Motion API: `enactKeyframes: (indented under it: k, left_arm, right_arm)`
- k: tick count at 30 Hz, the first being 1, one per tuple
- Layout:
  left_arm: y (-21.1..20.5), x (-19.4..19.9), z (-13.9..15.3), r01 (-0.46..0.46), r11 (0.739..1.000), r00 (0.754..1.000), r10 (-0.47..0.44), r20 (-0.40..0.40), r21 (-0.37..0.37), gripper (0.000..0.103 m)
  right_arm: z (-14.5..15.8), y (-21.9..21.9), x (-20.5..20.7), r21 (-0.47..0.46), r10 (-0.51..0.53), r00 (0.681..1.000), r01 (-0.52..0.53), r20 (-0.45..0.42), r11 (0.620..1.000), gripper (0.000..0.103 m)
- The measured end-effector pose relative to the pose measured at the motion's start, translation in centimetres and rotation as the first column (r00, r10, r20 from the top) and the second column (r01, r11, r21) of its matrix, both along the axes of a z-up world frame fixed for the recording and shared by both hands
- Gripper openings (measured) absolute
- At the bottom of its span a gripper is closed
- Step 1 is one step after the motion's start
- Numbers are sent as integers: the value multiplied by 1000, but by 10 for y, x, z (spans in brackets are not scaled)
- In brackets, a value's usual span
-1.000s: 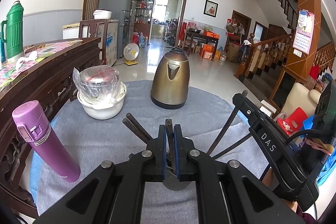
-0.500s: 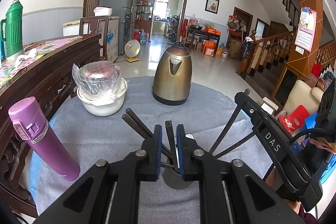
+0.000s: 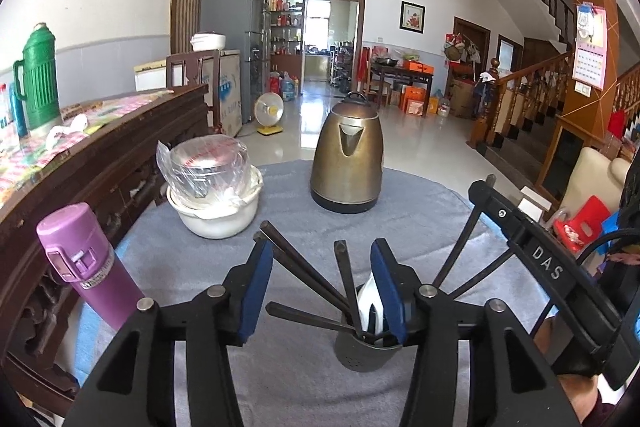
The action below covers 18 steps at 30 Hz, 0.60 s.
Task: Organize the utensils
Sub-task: 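Open both grippers to release the chopsticks into the cup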
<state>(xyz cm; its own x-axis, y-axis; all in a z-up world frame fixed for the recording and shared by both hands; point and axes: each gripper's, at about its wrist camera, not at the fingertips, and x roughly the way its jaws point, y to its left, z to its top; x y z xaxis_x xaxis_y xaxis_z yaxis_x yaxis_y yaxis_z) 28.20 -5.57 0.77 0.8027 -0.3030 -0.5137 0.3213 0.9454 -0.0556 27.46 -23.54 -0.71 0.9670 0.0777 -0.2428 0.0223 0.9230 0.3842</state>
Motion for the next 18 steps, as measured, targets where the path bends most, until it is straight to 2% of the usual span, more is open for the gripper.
enactKeyframes:
  k: [11,18]
  left_arm:
    - [-1,-4,3,-23,999,999,21,38,41,64]
    - [-2,-8,8,-30,998,997,27,66,52,68]
  right_arm:
    - [1,-3,-2,23,3,1000,-3,5,1000,9]
    - [7,-6,-6,35,-3,1000,2,28,999,9]
